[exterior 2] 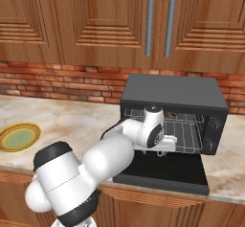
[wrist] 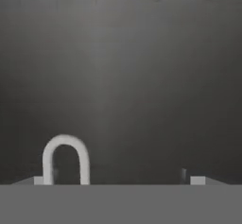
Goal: Open the toaster oven door. Place the bread on the top rack in the toaster oven and place the chicken drumstick on the bottom rack.
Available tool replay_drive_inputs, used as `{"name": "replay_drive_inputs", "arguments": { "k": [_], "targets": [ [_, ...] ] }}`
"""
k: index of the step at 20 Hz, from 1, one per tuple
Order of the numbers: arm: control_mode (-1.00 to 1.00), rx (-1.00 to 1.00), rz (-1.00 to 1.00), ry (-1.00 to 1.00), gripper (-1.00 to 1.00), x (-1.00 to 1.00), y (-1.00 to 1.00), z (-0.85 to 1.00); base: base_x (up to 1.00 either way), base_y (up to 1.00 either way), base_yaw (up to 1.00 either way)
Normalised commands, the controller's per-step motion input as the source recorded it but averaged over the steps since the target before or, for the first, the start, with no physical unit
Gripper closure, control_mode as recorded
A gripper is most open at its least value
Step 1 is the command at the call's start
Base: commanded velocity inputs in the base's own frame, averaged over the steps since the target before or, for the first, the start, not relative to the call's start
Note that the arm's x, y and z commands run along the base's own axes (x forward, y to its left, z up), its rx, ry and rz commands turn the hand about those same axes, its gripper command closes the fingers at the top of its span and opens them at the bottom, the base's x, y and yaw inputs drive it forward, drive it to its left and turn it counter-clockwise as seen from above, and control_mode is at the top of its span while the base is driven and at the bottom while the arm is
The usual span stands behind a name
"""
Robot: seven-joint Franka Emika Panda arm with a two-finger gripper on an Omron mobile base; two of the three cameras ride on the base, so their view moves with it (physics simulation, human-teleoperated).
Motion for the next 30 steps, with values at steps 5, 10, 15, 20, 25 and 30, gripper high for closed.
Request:
{"name": "replay_drive_inputs", "arguments": {
  "k": [5, 10, 15, 20, 25, 30],
  "targets": [
    [-1.0, 0.03, 0.17, -0.03, -1.0, 0.69, 0.16, 0.0, 0.0, 0.0, 0.0],
    [-1.0, 0.01, 0.11, -0.02, -1.0, 0.78, 0.13, 0.05, 0.0, 0.0, 0.0],
    [-1.0, 0.0, 0.05, -0.01, -1.0, 0.23, 0.01, 0.12, 0.0, 0.0, 0.0],
    [-1.0, 0.0, 0.01, -0.01, -1.0, -0.09, -0.02, 0.34, 0.0, 0.0, 0.0],
    [-1.0, 0.0, 0.0, 0.01, -1.0, -0.84, -0.18, 0.48, 0.0, 0.0, 0.0],
    [-1.0, 0.0, -0.01, 0.02, -1.0, -0.98, 0.08, 0.6, 0.0, 0.0, 0.0]
  ]
}}
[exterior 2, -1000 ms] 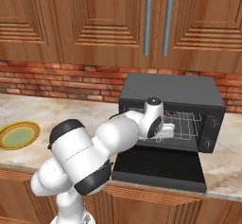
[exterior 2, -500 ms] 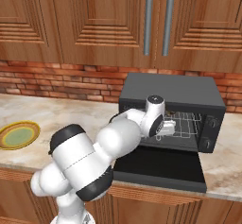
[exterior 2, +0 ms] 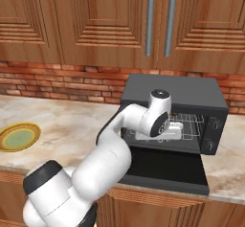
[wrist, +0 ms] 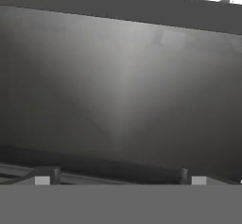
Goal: Open the toaster oven door. Place the bread on the top rack in the toaster oven and place the chicken drumstick on the bottom rack.
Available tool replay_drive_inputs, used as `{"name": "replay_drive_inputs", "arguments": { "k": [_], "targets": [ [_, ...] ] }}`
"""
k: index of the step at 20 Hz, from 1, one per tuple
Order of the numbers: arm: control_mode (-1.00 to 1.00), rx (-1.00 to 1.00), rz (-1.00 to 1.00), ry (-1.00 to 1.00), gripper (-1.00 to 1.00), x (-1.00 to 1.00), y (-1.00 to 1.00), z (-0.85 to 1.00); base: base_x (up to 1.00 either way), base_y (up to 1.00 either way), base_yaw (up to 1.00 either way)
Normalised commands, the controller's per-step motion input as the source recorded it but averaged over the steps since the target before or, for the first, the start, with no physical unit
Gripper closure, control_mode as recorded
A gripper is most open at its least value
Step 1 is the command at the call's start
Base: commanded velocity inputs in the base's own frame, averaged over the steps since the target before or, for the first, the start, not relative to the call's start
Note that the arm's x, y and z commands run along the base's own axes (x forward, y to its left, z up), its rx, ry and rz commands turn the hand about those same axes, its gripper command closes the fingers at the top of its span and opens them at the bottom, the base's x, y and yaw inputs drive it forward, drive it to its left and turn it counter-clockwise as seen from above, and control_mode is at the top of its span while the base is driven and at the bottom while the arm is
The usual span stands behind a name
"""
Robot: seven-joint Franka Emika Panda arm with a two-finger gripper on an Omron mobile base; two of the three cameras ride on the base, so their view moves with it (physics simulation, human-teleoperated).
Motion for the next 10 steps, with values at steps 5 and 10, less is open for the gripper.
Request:
{"name": "replay_drive_inputs", "arguments": {
  "k": [5, 10],
  "targets": [
    [-1.0, -0.01, 0.0, 0.0, -1.0, -0.89, 0.66, 0.91, 0.0, 0.0, 0.0],
    [-1.0, -0.05, 0.0, -0.01, -1.0, -0.69, 0.98, 0.9, 0.0, 0.0, 0.0]
  ]
}}
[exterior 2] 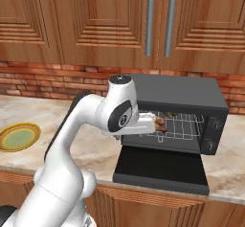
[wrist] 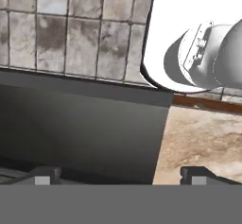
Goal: Open the toaster oven door. Place the bread on the top rack in the toaster oven and place the chicken drumstick on the bottom rack.
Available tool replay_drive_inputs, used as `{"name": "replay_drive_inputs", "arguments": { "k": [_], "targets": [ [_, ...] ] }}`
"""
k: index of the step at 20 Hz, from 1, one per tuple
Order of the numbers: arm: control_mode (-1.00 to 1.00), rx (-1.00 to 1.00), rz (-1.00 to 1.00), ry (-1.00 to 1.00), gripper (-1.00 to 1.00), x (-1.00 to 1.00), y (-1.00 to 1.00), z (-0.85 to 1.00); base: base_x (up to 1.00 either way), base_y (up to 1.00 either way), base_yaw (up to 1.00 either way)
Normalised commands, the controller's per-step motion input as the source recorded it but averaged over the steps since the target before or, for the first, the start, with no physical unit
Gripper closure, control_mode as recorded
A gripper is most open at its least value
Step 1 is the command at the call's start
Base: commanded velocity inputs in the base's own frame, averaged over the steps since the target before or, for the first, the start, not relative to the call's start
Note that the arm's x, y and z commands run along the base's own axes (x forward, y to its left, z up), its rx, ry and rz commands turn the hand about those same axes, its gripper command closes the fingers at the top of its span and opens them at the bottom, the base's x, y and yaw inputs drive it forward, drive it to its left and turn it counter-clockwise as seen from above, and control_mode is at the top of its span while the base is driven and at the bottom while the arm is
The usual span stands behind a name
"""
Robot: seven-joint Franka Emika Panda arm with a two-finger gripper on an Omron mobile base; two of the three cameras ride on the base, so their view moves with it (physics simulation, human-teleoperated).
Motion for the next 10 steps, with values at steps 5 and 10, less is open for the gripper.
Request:
{"name": "replay_drive_inputs", "arguments": {
  "k": [5, 10],
  "targets": [
    [-1.0, -0.08, 0.0, -0.04, -1.0, -0.31, 1.0, 0.86, 0.0, 0.0, 0.0],
    [-1.0, -0.08, 0.03, -0.04, -1.0, -0.09, 1.0, 0.7, 0.0, 0.0, 0.0]
  ]
}}
